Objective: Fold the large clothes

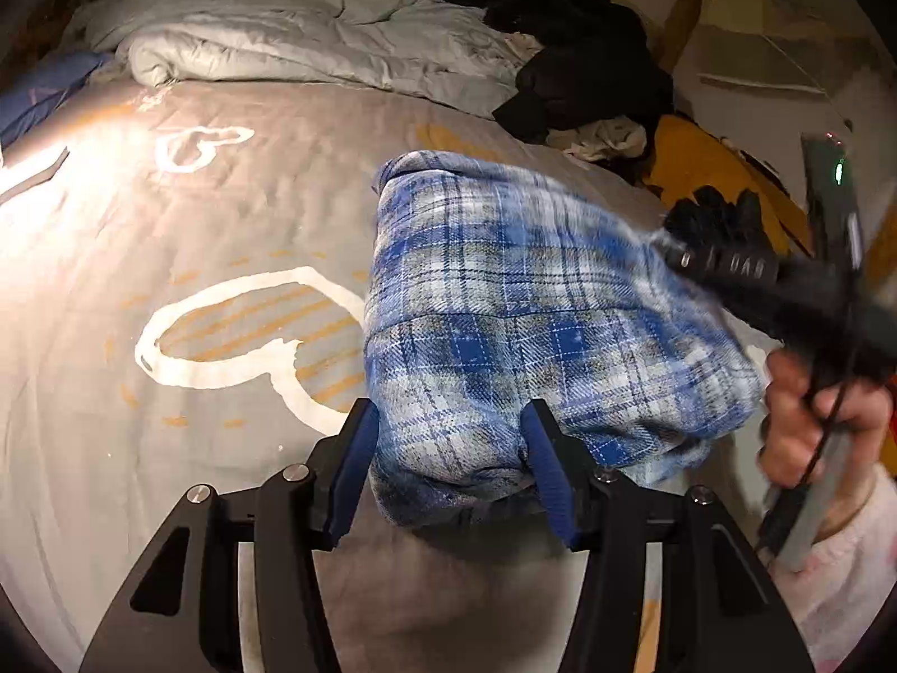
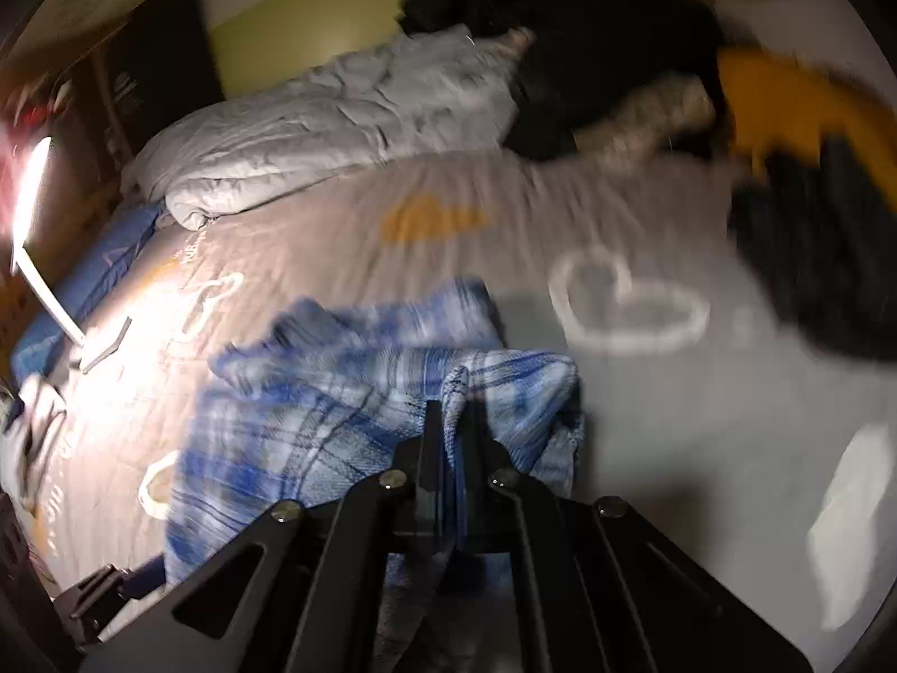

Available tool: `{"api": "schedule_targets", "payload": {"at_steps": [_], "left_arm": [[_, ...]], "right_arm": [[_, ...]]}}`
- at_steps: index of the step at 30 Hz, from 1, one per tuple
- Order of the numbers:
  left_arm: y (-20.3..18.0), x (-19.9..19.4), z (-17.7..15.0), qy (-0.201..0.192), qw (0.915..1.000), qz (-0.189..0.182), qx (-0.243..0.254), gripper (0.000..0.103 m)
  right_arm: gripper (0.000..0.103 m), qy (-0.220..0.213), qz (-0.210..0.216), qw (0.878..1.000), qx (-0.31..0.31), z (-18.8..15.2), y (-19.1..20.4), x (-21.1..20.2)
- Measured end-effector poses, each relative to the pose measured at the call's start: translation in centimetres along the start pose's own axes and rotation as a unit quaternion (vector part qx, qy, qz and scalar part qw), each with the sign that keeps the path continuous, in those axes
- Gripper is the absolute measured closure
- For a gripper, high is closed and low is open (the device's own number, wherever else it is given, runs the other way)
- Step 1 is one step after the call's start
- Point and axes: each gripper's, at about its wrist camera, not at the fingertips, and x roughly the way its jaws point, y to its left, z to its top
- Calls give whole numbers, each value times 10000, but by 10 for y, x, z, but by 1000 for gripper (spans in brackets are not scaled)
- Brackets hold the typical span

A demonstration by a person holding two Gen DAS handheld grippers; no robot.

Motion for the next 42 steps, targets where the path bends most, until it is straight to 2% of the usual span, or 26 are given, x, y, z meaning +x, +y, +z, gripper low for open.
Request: {"api": "schedule_targets", "payload": {"at_steps": [4, 8, 9, 11, 12, 13, 14, 15, 17, 19, 20, 22, 23, 24, 25, 26, 27, 30, 31, 33, 35, 38, 39, 40, 42], "left_arm": [[-10, -9, 0, -102, 9995, -81, 283, 51], [-8, -10, 1, -79, 9997, -160, 159, 51], [-6, -11, 3, -84, 9997, -211, 125, 52], [-4, -16, 6, -158, 9994, -282, 102, 52], [-4, -18, 6, -193, 9994, -268, 128, 52], [-5, -19, 6, -191, 9995, -202, 176, 52], [-5, -17, 6, -146, 9996, -116, 212, 52], [-5, -14, 5, -106, 9997, -48, 213, 52], [-3, -8, 3, -73, 9999, -79, 96, 51], [-1, -5, 4, -18, 9999, -120, 24, 51], [-2, -6, 5, -44, 9999, -130, 35, 51], [-3, -13, 7, -181, 9997, -140, 78, 50], [-4, -18, 8, -276, 9995, -134, 88, 47], [-4, -23, 9, -365, 9992, -126, 85, 37], [-4, -26, 10, -424, 9990, -118, 74, 28], [-4, -29, 12, -490, 9987, -105, 70, 24], [-5, -31, 13, -536, 9985, -76, 83, 20], [-5, -22, 23, -494, 9988, -6, -1, 12], [-4, -15, 26, -438, 9989, -83, -120, 9], [1, 2, 32, -181, 9982, -413, -402, 8], [13, 25, 32, 166, 9942, -638, -852, 8], [36, 50, 21, 542, 9794, -1159, -1562, 13], [41, 54, 17, 559, 9757, -1286, -1681, 14], [40, 53, 17, 520, 9768, -1304, -1619, 18], [37, 52, 18, 562, 9785, -1292, -1507, 27]], "right_arm": [[101, -326, 200, 9991, 158, -17, -15, -26], [101, -431, 333, 9985, 72, -19, -11, -53], [101, -482, 300, 9984, 22, -20, -11, -57], [99, -554, -39, 9984, -56, -21, -8, -57], [94, -679, -294, 9972, -65, -22, -9, -57], [78, -725, -333, 9968, -56, -23, -10, -56], [65, -726, -202, 9972, -8, -24, -12, -58], [45, -757, -12, 9971, 99, -24, -14, -62], [44, -755, 273, 9966, 193, -24, -16, -71], [40, -538, 688, 9960, 165, -26, -10, -71], [38, -389, 766, 9962, 128, -29, -6, -68], [39, -32, 617, 9981, -85, -38, 5, -56], [41, 104, 516, 9984, -202, -44, 8, -52], [52, 277, 417, 9984, -276, -50, 10, -44], [56, 519, 420, 9974, -257, -56, 9, -36], [56, 723, 472, 9962, -139, -60, 5, -30], [56, 728, 557, 9958, 15, -61, 0, -28], [37, 491, 534, 9972, 200, -56, -11, -31], [36, 426, 510, 9975, 238, -55, -14, -31], [34, 416, 581, 9970, 295, -54, -20, -26], [33, 512, 833, 9944, 408, -55, -23, -15], [33, 644, 1178, 9886, 682, -60, -28, -3], [28, 629, 1131, 9894, 662, -62, -28, 0], [20, 584, 1014, 9915, 566, -65, -25, 1], [19, 527, 895, 9938, 406, -66, -20, 4]]}}
